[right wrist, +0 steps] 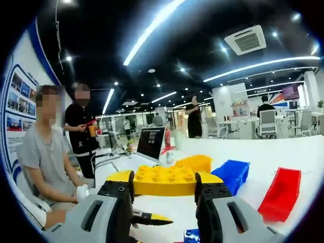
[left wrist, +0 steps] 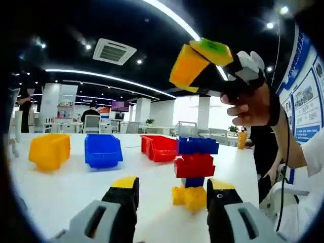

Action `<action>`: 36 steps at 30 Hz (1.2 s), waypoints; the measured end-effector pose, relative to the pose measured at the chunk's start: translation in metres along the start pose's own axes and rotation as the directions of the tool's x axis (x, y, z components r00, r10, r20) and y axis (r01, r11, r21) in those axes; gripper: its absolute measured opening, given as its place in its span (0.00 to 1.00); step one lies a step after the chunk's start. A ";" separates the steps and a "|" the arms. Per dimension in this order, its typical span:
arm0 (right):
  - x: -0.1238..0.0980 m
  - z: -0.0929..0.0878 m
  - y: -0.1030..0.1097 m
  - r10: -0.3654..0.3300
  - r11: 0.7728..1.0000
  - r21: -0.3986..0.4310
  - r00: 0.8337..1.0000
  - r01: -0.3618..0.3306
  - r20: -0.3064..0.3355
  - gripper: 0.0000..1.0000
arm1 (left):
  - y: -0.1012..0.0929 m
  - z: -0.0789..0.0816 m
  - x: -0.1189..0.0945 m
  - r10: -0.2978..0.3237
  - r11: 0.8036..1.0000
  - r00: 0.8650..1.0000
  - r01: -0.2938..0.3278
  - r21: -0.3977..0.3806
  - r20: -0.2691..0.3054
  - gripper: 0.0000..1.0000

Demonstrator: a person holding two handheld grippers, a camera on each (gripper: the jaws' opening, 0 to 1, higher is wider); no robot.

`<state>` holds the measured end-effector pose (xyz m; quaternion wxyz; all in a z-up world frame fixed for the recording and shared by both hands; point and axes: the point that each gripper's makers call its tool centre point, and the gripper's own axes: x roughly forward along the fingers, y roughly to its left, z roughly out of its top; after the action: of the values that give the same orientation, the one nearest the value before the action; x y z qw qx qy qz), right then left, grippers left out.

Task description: Take apart the toy blocks one by one and place each separated block into its matching bin, sorting the blocks by their type until all the connected pieces are disassembled and separated into the correct bins

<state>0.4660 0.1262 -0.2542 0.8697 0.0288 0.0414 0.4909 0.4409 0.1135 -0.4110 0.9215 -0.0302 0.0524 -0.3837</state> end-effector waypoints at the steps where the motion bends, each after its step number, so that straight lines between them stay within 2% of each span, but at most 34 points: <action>1: 0.010 0.002 0.000 0.005 1.000 0.010 1.000 -0.005 -0.010 0.48 | -0.001 0.000 0.000 0.000 1.000 1.000 0.000 0.010 -0.001 0.54; 5: 0.054 0.003 -0.007 0.006 1.000 0.027 0.998 -0.004 -0.065 0.48 | -0.003 -0.002 0.001 0.008 0.997 1.000 -0.007 0.076 -0.019 0.54; 10: 0.110 0.000 -0.023 -0.003 0.998 0.056 0.993 0.010 -0.118 0.48 | -0.004 -0.006 -0.002 0.028 0.995 0.999 -0.026 0.097 -0.017 0.52; 12: 0.132 -0.005 -0.027 0.014 0.996 0.084 0.990 -0.003 -0.140 0.48 | 0.004 -0.007 -0.004 0.050 0.994 0.999 -0.048 0.098 -0.015 0.49; 15: 0.165 -0.011 -0.040 0.004 0.995 0.103 0.987 0.012 -0.160 0.48 | 0.021 -0.009 -0.009 0.110 0.988 0.994 -0.107 0.114 -0.025 0.46; 17: 0.184 -0.014 -0.046 0.004 0.994 0.108 0.983 0.016 -0.181 0.48 | 0.029 -0.012 -0.011 0.124 0.986 0.992 -0.120 0.113 -0.029 0.43; 22: 0.231 -0.026 -0.065 -0.038 0.996 0.065 0.974 0.054 -0.224 0.48 | 0.038 -0.021 -0.008 0.131 0.985 0.991 -0.125 0.123 -0.041 0.41; 25: 0.258 -0.039 -0.076 -0.066 0.995 0.060 0.966 0.084 -0.250 0.48 | 0.039 -0.020 -0.009 0.137 0.984 0.990 -0.131 0.118 -0.036 0.41; 29: 0.289 -0.060 -0.090 -0.110 0.994 -0.023 0.944 0.109 -0.310 0.48 | 0.042 -0.017 -0.015 0.155 0.983 0.988 -0.154 0.096 -0.010 0.37; 30: 0.295 -0.066 -0.093 -0.126 0.992 -0.055 0.935 0.114 -0.330 0.48 | 0.042 -0.017 -0.017 0.156 0.984 0.988 -0.155 0.092 -0.007 0.36; 33: 0.312 -0.079 -0.098 -0.155 0.987 -0.089 0.927 0.132 -0.342 0.49 | 0.045 -0.013 -0.022 0.162 0.985 0.987 -0.162 0.064 0.013 0.36; 36: 0.316 -0.089 -0.101 -0.179 0.980 -0.143 0.920 0.137 -0.349 0.49 | 0.050 -0.012 -0.022 0.164 0.985 0.986 -0.165 0.048 0.020 0.37</action>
<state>0.7059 0.3448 -0.3654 0.8843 -0.1155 0.1737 0.4177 0.4598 0.1642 -0.4263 0.9508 -0.0063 0.0377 -0.3073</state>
